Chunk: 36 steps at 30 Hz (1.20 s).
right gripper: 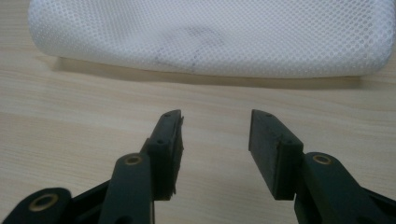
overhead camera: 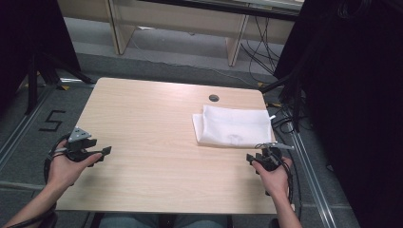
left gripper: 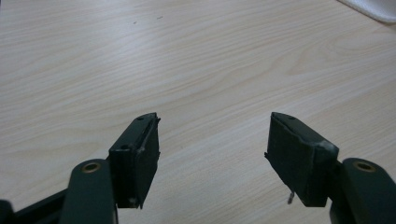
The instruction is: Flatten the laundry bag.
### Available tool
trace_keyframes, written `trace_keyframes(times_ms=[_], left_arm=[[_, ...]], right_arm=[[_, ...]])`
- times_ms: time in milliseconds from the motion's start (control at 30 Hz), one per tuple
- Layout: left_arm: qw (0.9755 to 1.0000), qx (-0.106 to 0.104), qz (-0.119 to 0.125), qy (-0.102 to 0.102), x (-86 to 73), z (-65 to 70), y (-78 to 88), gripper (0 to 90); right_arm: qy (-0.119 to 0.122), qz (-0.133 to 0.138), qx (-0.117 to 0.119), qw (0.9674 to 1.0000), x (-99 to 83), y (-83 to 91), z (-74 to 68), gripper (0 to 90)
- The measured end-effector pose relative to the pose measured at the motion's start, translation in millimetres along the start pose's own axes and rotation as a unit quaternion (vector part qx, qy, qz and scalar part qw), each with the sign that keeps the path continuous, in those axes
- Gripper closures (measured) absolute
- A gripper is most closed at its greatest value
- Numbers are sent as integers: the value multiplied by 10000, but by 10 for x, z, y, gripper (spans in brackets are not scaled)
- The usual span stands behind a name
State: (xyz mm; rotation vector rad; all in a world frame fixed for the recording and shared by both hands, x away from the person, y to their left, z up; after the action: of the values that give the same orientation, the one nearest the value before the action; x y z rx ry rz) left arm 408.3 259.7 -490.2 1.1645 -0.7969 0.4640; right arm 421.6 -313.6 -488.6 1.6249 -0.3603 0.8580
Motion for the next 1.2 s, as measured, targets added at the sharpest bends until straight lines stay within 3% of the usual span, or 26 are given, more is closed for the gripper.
trace_keyframes(times_ms=[33,67,100,133,167,200,333,400,467,533,567,600,633,767,867,900,1000,1033,1067,1133,1167,1200], left_arm=[[10000,7,-8,-10,5,-2,-13,342],[10000,4,-4,0,6,-6,-23,342],[10000,-5,-6,9,10,-11,-32,342],[10000,-5,-6,9,10,-11,-32,343],[10000,-12,4,34,14,-14,-41,343],[10000,-36,7,37,26,-20,-51,343],[9999,-73,51,48,90,-30,-81,345],[9999,-115,67,31,114,-42,-85,345],[9999,-151,52,14,121,-58,-82,346],[9997,-232,30,102,120,-66,-76,350],[9997,-241,-9,100,115,-78,-69,352],[9997,-241,-9,100,115,-78,-69,353],[9996,-240,-4,112,115,-78,-73,353],[9995,-318,-26,72,107,-51,-108,356],[9993,-357,-20,50,89,-7,-123,356],[9993,-357,-20,50,89,-7,-123,357],[9993,-356,-53,38,69,-6,-119,359],[9993,-362,-49,44,64,-8,-119,359],[9993,-360,-118,7,54,-24,-109,360],[9994,-334,-111,41,51,-25,-108,360],[9994,-330,-116,13,50,-32,-104,361],[9994,-321,-125,12,47,-32,-98,361]], right_arm=[[-143,35,48,9999,8,-18,-8,551],[-79,-5,-22,10000,5,-16,9,552],[-101,51,55,9999,9,-36,15,552],[55,227,28,9997,10,-70,47,552],[55,227,28,9997,10,-70,47,552],[-134,88,0,9999,26,-48,29,552],[-27,63,-219,9997,142,-189,168,523],[18,45,-178,9998,164,-221,202,517],[-46,-85,-330,9994,249,-273,285,503],[173,-41,-609,9980,385,-349,484,495],[24,-60,-714,9974,433,-353,523,492],[24,-60,-714,9974,433,-353,523,492],[-307,-115,-757,9966,512,-397,575,490],[-381,-163,-789,9960,588,-495,575,481],[-248,-174,-692,9971,629,-649,500,468],[-457,-301,-655,9964,641,-662,451,462],[-403,-337,-733,9959,659,-666,470,449],[-597,-316,-807,9944,663,-669,476,446],[-273,-187,-888,9955,661,-677,574,441],[-182,-122,-930,9954,656,-668,636,439],[-275,-195,-1127,9931,654,-628,739,431],[-285,-199,-1165,9926,648,-617,778,425]])
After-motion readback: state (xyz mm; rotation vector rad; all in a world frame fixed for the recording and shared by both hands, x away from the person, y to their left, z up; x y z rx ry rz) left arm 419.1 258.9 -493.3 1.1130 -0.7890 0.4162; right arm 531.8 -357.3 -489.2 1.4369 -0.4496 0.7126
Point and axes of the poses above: each handheld gripper's, and its own axes: y roughly backward along the jaws, x roughly out of its top, z roughly to its right, the point moved 3 cm from there along -y, roughly forward along the jaws, and after that the axes turned 9 degrees about y, right-handed, at the moved point
